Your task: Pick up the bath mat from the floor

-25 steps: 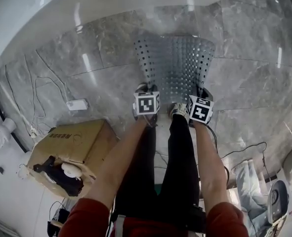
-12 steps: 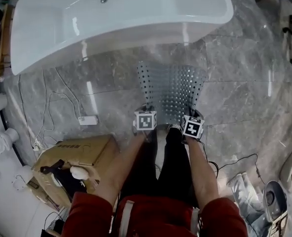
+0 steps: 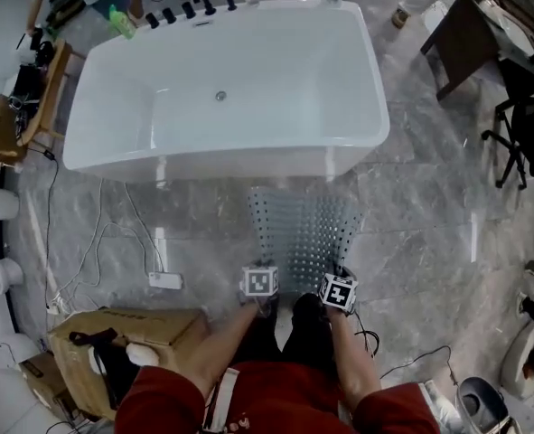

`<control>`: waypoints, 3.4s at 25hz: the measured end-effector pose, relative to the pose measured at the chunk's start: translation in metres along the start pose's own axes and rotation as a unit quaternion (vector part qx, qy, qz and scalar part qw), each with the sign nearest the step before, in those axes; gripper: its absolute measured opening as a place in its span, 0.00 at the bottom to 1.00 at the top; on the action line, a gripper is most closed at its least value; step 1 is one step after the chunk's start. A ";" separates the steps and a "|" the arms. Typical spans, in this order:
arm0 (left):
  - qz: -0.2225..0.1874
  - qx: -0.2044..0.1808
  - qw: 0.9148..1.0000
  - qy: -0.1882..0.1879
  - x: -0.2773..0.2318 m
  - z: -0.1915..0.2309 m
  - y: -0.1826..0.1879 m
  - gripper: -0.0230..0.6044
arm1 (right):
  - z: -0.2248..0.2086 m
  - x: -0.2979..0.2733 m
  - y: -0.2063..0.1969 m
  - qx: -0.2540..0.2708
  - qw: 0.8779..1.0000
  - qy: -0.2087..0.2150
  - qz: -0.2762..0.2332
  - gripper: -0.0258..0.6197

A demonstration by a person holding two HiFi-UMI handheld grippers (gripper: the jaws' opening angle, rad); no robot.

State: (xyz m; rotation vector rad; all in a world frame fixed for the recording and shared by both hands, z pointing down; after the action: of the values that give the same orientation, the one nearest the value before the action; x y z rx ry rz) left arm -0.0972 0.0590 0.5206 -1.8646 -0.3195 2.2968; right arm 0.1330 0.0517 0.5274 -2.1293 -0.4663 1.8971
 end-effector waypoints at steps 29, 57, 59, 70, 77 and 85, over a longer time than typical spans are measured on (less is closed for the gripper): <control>-0.380 -0.034 0.924 0.009 0.303 -0.026 0.242 0.15 | 0.091 0.273 0.305 0.062 0.916 0.056 -0.392 0.13; -0.692 -0.124 0.703 0.111 0.574 -0.062 0.287 0.15 | 0.117 0.537 0.380 0.077 0.691 0.084 -0.714 0.13; -0.705 -0.130 0.687 0.119 0.586 -0.063 0.286 0.15 | 0.117 0.547 0.379 0.071 0.680 0.084 -0.725 0.13; -0.727 -0.119 0.667 0.113 0.603 -0.075 0.278 0.15 | 0.111 0.559 0.374 0.070 0.661 0.084 -0.742 0.13; -0.726 -0.129 0.666 0.115 0.597 -0.075 0.280 0.15 | 0.105 0.556 0.374 0.067 0.667 0.076 -0.739 0.13; -0.722 -0.127 0.671 0.111 0.589 -0.066 0.281 0.15 | 0.113 0.545 0.373 0.069 0.675 0.066 -0.732 0.13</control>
State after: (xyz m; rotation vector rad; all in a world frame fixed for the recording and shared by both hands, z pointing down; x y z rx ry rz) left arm -0.1525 -0.0542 -0.1232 -1.0385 -1.4509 0.8865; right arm 0.1019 -0.0760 -0.1298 -0.9430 -1.3540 0.7122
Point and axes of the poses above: the fingertips, and each gripper's own axes: x backward along the fingers, z to its left, y out of its top, the point moved 1 cm from there along x, backward along the fingers, and after that the axes turned 2 degrees about -x, right-handed, at the moved point
